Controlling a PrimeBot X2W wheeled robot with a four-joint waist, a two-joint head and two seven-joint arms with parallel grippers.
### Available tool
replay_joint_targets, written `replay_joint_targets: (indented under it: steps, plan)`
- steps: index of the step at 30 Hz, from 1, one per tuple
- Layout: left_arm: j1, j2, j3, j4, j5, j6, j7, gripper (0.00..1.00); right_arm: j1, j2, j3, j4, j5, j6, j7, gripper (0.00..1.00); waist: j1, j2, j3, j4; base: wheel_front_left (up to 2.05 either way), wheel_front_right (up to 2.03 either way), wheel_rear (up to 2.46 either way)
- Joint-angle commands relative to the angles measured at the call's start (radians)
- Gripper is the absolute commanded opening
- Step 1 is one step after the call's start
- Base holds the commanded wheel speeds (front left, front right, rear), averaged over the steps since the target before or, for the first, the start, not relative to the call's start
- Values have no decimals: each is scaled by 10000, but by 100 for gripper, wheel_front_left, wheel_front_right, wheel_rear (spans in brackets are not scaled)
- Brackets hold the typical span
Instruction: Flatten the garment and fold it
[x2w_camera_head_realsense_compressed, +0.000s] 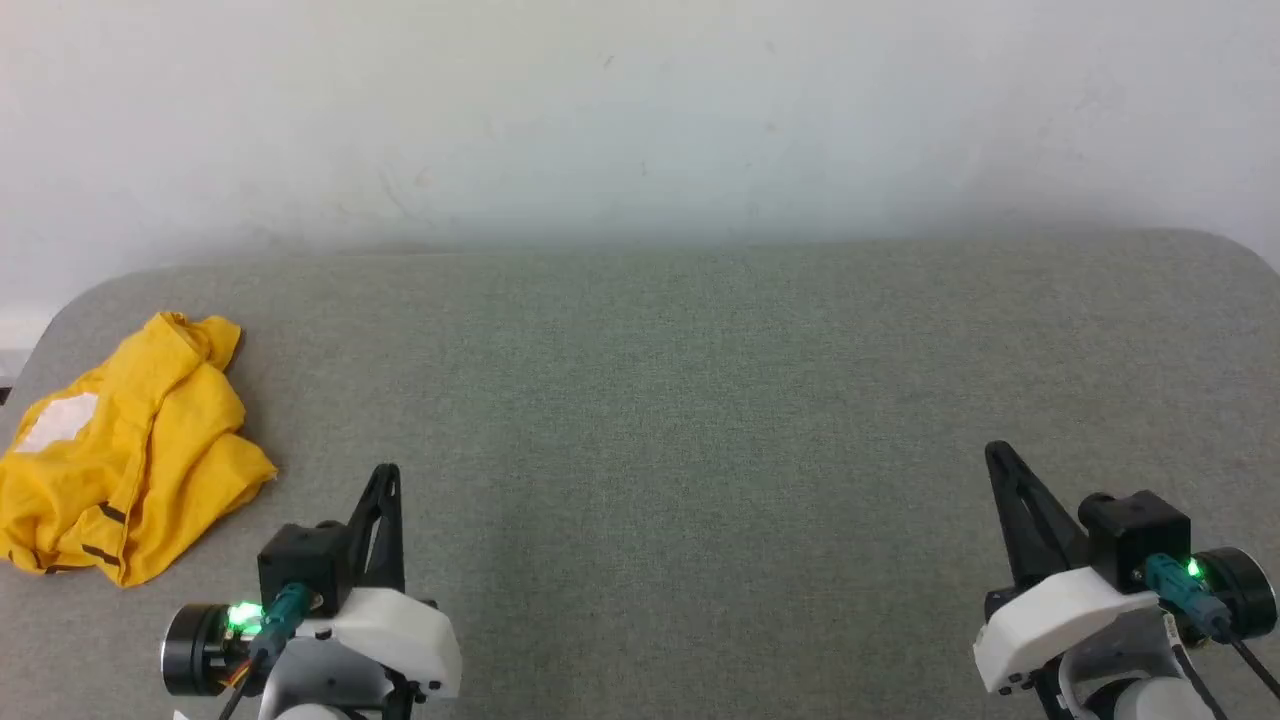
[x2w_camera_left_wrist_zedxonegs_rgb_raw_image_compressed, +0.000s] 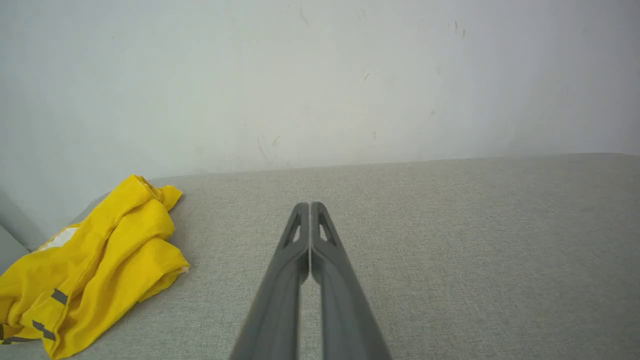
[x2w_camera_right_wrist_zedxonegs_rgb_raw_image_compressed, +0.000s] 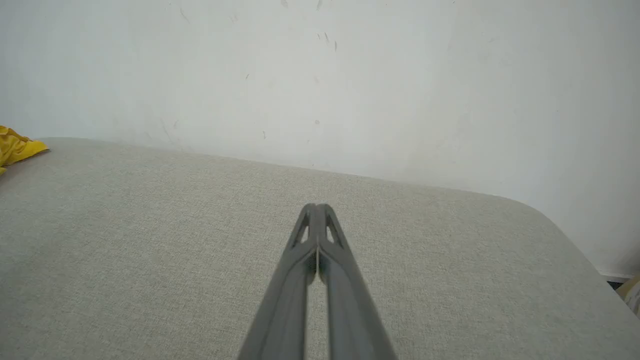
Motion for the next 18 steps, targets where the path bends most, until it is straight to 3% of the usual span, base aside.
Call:
replay_joint_targets:
  steps: [1,18]
  plan:
    - [-119,-20,41,-55,66,-18,1,0,-146,34,1,-60,-62,-19,5,0,0,0,0,0,0,0,0]
    - [-119,-20,41,-55,66,-18,1,0,-146,34,1,-60,-62,-19,5,0,0,0,0,0,0,0,0]
